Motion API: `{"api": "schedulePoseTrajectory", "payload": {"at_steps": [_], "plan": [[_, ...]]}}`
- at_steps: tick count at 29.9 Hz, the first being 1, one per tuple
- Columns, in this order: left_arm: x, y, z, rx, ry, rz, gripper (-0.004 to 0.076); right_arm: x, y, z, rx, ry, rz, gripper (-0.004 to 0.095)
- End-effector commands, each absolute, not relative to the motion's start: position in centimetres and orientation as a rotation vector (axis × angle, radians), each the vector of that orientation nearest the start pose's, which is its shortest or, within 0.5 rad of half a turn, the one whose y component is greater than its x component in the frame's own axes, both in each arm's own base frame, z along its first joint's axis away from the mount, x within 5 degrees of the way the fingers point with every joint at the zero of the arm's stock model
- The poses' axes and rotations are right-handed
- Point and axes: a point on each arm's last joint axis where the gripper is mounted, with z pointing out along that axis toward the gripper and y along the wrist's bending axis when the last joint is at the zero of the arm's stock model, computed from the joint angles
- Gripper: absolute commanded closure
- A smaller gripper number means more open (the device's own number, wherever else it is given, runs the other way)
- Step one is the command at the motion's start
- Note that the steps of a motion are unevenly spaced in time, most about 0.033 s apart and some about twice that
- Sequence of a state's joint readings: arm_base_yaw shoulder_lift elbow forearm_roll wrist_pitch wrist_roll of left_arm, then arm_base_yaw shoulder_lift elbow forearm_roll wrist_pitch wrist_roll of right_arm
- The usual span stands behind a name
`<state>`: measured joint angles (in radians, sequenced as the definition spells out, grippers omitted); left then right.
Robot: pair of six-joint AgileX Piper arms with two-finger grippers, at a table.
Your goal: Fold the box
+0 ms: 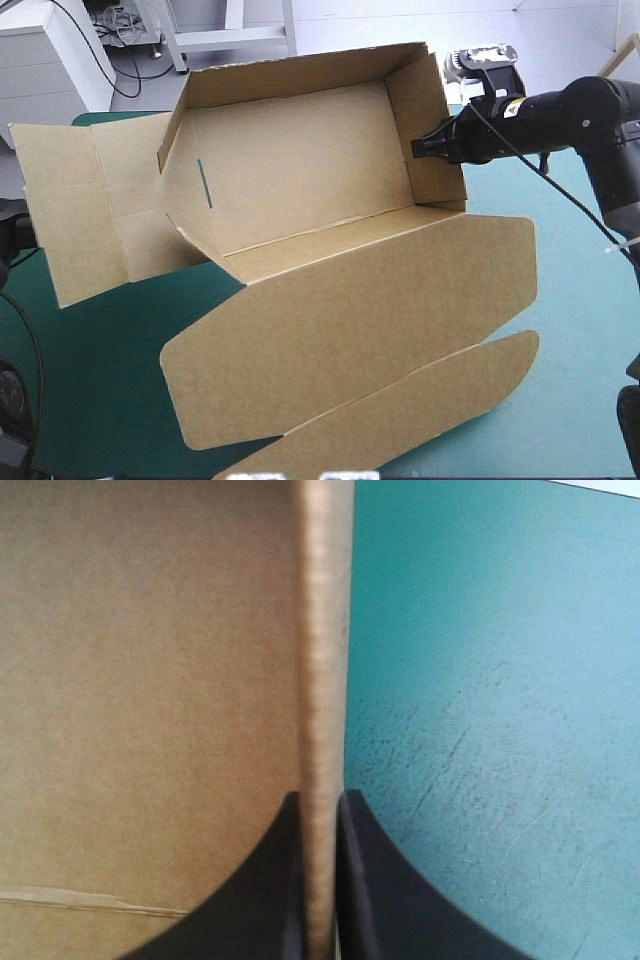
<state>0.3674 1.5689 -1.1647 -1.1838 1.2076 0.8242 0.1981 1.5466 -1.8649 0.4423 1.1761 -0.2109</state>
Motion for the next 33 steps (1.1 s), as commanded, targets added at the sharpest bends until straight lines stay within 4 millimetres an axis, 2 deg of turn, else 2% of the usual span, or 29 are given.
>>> {"api": "schedulePoseTrajectory", "payload": {"at_steps": [1, 10, 14, 19, 26, 33], "plan": [[30.2, 1.0, 34.8, 0.158, 2.034, -1.286, 0.0108, 29.8, 9.6, 49.2, -0.415, 2.101, 0.596, 0.0912], [28.4, -0.6, 37.8, 0.246, 1.906, -1.289, 0.0108, 31.9, 9.3, 47.9, -0.364, 2.123, 0.509, 0.0912], [26.9, -1.1, 39.4, 0.289, 1.865, -1.257, 0.0108, 32.4, 9.0, 47.7, -0.33, 2.129, 0.455, 0.0912], [25.6, -2.7, 41.1, 0.362, 1.805, -1.272, 0.0108, 32.6, 8.9, 47.6, -0.311, 2.124, 0.447, 0.0912], [25.1, -4.3, 43.2, 0.436, 1.72, -1.319, 0.0108, 32.7, 8.9, 47.6, -0.304, 2.123, 0.447, 0.0912], [25.1, -4.4, 44.1, 0.4, 1.638, -1.387, 0.0108, 32.7, 8.7, 47.5, -0.298, 2.13, 0.424, 0.0912]]}}
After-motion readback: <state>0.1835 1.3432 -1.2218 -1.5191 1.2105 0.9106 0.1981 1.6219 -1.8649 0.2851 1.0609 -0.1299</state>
